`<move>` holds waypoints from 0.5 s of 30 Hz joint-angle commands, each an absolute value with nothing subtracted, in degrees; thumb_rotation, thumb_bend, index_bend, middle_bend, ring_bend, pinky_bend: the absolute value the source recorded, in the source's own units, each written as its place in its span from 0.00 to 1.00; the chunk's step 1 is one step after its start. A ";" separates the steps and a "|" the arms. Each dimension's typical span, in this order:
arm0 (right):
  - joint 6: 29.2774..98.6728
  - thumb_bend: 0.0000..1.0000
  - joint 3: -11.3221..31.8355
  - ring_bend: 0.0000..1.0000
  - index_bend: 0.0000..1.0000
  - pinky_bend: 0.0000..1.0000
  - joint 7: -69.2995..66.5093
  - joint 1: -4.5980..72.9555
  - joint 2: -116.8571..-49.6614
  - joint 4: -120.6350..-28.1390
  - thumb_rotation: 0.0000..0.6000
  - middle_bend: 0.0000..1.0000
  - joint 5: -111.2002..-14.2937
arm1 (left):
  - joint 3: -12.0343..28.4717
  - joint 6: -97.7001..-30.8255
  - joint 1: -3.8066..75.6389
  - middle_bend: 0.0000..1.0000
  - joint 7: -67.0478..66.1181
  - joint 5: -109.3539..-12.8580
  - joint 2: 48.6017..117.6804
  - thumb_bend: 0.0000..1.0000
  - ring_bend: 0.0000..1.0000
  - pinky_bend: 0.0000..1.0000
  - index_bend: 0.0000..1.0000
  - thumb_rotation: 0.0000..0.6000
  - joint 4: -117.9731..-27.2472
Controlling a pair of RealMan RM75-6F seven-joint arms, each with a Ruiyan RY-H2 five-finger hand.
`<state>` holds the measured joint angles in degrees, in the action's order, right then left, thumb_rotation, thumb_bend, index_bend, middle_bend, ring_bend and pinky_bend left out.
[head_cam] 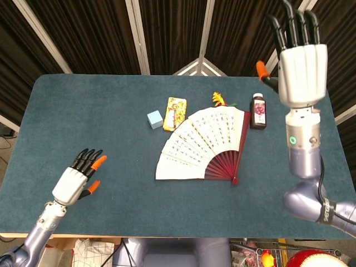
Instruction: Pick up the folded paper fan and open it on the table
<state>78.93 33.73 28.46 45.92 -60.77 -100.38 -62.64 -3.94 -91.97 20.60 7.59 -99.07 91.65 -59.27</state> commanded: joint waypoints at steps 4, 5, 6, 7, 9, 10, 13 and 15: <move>85.90 0.29 27.20 0.17 0.18 0.15 14.70 34.63 -59.52 -108.70 1.00 0.09 -70.23 | -2.23 -95.46 15.68 0.00 -0.75 -94.61 81.61 0.51 0.00 0.00 0.03 1.00 -74.51; 86.85 0.29 25.40 0.17 0.18 0.15 13.17 32.67 -59.53 -109.26 1.00 0.09 -71.48 | -2.24 -95.72 14.51 0.00 -2.89 -93.36 79.59 0.51 0.00 0.00 0.03 1.00 -77.52; 87.87 0.29 23.55 0.17 0.18 0.15 11.61 30.80 -59.66 -109.52 1.00 0.09 -73.06 | -2.40 -95.71 13.43 0.00 -4.93 -92.11 77.60 0.51 0.00 0.00 0.03 1.00 -80.32; 88.81 0.29 21.69 0.17 0.18 0.15 10.15 29.02 -59.76 -109.49 1.00 0.09 -74.73 | -2.56 -95.63 12.52 0.00 -6.66 -91.01 75.81 0.51 0.00 0.00 0.03 1.00 -82.98; 89.98 0.29 18.67 0.17 0.18 0.15 7.17 26.13 -60.19 -109.77 1.00 0.09 -76.64 | -2.85 -95.11 11.14 0.00 -9.26 -88.88 73.18 0.51 0.00 0.00 0.03 1.00 -86.63; 90.53 0.29 16.86 0.17 0.18 0.15 5.21 24.47 -60.51 -110.02 1.00 0.09 -77.69 | -3.11 -94.57 10.41 0.00 -10.76 -87.57 71.76 0.51 0.00 0.00 0.03 1.00 -88.30; 90.83 0.29 11.29 0.17 0.18 0.15 2.72 20.56 -60.68 -109.87 1.00 0.09 -81.29 | -3.53 -93.06 9.08 0.00 -13.68 -84.67 68.97 0.50 0.00 0.00 0.03 1.00 -91.78; 91.51 0.29 8.23 0.17 0.18 0.15 2.59 18.50 -61.36 -108.63 1.00 0.09 -83.90 | -3.80 -91.76 8.51 0.00 -14.69 -82.92 67.42 0.47 0.00 0.00 0.02 1.00 -93.70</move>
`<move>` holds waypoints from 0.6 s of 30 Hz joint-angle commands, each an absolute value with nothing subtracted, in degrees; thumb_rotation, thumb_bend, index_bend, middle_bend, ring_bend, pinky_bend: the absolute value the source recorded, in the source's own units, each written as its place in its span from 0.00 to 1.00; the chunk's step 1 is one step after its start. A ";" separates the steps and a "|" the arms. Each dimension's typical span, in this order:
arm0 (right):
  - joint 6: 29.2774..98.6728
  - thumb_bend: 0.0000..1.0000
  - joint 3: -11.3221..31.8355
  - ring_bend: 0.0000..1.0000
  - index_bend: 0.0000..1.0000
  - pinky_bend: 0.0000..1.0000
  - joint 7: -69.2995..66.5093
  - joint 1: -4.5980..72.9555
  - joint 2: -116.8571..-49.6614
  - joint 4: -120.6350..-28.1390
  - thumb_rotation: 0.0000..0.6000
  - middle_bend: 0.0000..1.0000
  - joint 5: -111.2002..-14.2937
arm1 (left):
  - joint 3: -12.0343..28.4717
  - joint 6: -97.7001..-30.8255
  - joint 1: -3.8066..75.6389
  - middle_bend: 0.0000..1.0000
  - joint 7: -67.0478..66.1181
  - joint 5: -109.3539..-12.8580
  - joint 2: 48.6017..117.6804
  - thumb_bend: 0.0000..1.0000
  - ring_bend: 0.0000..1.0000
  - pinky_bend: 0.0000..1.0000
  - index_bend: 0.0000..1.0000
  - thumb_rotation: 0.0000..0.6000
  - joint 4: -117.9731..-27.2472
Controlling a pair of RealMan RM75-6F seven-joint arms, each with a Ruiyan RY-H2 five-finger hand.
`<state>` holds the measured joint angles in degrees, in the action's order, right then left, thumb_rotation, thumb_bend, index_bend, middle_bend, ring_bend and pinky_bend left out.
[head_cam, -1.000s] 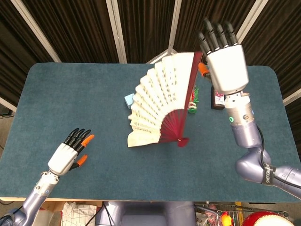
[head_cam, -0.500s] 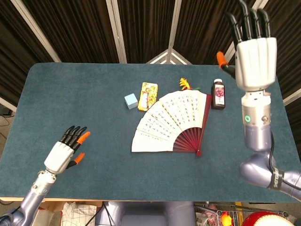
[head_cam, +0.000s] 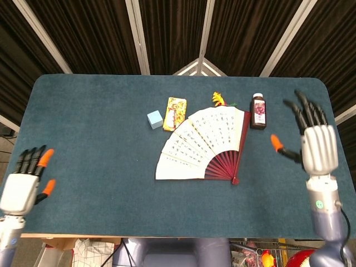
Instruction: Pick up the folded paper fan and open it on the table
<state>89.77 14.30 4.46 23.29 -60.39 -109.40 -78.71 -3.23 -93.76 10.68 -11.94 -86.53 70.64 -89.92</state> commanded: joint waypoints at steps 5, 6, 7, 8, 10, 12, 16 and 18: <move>93.31 0.29 2.97 0.16 0.18 0.15 4.57 14.24 -65.00 -103.07 1.00 0.09 -87.76 | -4.25 -89.06 7.69 0.00 -14.87 -80.48 63.59 0.42 0.00 0.00 0.02 1.00 -97.69; 93.41 0.29 2.35 0.16 0.18 0.15 5.22 13.58 -65.61 -101.71 1.00 0.09 -87.88 | -4.15 -89.15 7.47 0.00 -14.67 -80.46 63.06 0.41 0.00 0.00 0.02 1.00 -97.90; 93.61 0.29 1.91 0.15 0.18 0.15 5.63 12.97 -66.14 -100.55 1.00 0.09 -88.02 | -4.02 -89.29 7.24 0.00 -14.34 -80.45 62.65 0.40 0.00 0.00 0.02 1.00 -98.02; 93.96 0.29 1.56 0.15 0.18 0.15 5.95 12.27 -66.68 -99.47 1.00 0.09 -87.95 | -3.82 -89.47 6.93 0.00 -13.80 -80.25 62.26 0.40 0.00 0.00 0.02 1.00 -98.15; 94.80 0.29 1.27 0.15 0.18 0.14 6.28 11.19 -67.70 -97.70 1.00 0.09 -87.97 | -3.46 -89.83 6.39 0.00 -12.74 -79.89 61.59 0.38 0.00 0.00 0.02 1.00 -98.41; 95.40 0.29 0.91 0.15 0.18 0.14 6.17 10.33 -68.56 -96.15 1.00 0.09 -88.17 | -3.26 -90.25 5.95 0.00 -11.91 -79.91 61.00 0.37 0.00 0.00 0.02 1.00 -98.55; 96.54 0.29 0.11 0.14 0.18 0.13 6.99 8.64 -70.65 -91.23 1.00 0.08 -89.29 | -3.45 -91.70 4.59 0.00 -10.62 -81.33 59.81 0.35 0.00 0.00 0.02 1.00 -98.82; 95.85 0.29 0.06 0.13 0.17 0.12 8.45 8.62 -70.81 -89.69 1.00 0.07 -89.39 | -3.61 -92.46 3.92 0.00 -10.50 -82.04 59.45 0.33 0.00 0.00 0.02 1.00 -98.95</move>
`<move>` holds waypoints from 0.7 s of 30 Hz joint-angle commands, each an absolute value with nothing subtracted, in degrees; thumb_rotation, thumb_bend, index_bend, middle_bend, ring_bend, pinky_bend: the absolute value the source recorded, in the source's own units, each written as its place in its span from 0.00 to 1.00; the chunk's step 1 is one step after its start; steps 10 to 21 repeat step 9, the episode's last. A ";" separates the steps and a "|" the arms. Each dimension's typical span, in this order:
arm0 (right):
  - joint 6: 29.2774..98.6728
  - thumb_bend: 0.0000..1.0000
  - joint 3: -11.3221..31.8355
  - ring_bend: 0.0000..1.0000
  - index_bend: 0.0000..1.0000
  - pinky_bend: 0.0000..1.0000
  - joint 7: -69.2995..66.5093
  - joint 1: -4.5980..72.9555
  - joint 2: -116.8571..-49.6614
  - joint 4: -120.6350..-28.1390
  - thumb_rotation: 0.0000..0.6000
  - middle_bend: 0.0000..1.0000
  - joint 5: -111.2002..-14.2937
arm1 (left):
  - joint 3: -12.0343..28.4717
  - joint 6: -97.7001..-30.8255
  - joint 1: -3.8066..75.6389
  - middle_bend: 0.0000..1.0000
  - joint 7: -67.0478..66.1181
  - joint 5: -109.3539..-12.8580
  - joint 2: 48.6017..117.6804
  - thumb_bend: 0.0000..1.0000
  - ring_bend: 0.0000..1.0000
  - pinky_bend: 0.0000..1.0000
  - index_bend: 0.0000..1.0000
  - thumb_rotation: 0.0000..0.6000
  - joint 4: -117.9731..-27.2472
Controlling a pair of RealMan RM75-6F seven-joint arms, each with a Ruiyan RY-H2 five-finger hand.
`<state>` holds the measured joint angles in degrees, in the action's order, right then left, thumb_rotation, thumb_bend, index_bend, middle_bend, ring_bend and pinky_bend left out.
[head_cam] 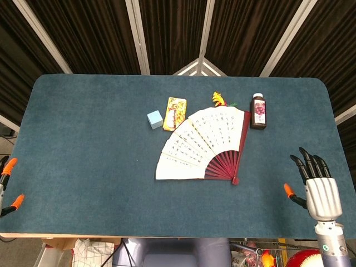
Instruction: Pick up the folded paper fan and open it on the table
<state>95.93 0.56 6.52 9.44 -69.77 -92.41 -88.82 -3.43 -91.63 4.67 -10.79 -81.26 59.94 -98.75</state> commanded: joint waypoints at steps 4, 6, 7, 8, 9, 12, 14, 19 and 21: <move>94.91 0.29 0.72 0.12 0.08 0.11 9.29 7.82 -70.14 -89.59 1.00 0.05 -87.55 | -4.07 -93.71 2.57 0.00 -9.12 -83.92 58.78 0.33 0.00 0.00 0.02 1.00 -99.06; 94.28 0.29 1.30 0.11 0.02 0.11 9.19 7.18 -69.69 -90.35 1.00 0.04 -85.35 | -4.08 -94.28 2.16 0.00 -8.49 -84.77 58.54 0.33 0.00 0.00 0.02 1.00 -98.94; 93.73 0.29 1.60 0.11 0.01 0.11 9.34 6.84 -69.24 -90.88 1.00 0.04 -83.94 | -4.01 -94.65 1.89 0.00 -8.49 -85.07 58.52 0.33 0.00 0.00 0.02 1.00 -98.72; 93.23 0.29 1.75 0.11 0.01 0.11 9.49 6.70 -68.81 -91.15 1.00 0.04 -83.13 | -4.03 -94.78 1.70 0.00 -8.62 -85.16 58.50 0.33 0.00 0.00 0.02 1.00 -98.60; 92.49 0.29 1.90 0.11 0.00 0.11 9.50 6.61 -68.15 -91.50 1.00 0.04 -82.28 | -4.05 -94.86 1.48 0.00 -8.80 -85.34 58.48 0.33 0.00 0.00 0.02 1.00 -98.54; 92.49 0.29 1.90 0.11 0.00 0.11 9.50 6.61 -68.15 -91.50 1.00 0.04 -82.28 | -4.05 -94.86 1.48 0.00 -8.80 -85.34 58.48 0.33 0.00 0.00 0.02 1.00 -98.54; 92.49 0.29 1.90 0.11 0.00 0.11 9.50 6.61 -68.15 -91.50 1.00 0.04 -82.28 | -4.05 -94.86 1.48 0.00 -8.80 -85.34 58.48 0.33 0.00 0.00 0.02 1.00 -98.54; 92.49 0.29 1.90 0.11 0.00 0.11 9.50 6.61 -68.15 -91.50 1.00 0.04 -82.28 | -4.05 -94.86 1.48 0.00 -8.80 -85.34 58.48 0.33 0.00 0.00 0.02 1.00 -98.54; 92.49 0.29 1.90 0.11 0.00 0.11 9.50 6.61 -68.15 -91.50 1.00 0.04 -82.28 | -4.05 -94.86 1.48 0.00 -8.80 -85.34 58.48 0.33 0.00 0.00 0.02 1.00 -98.54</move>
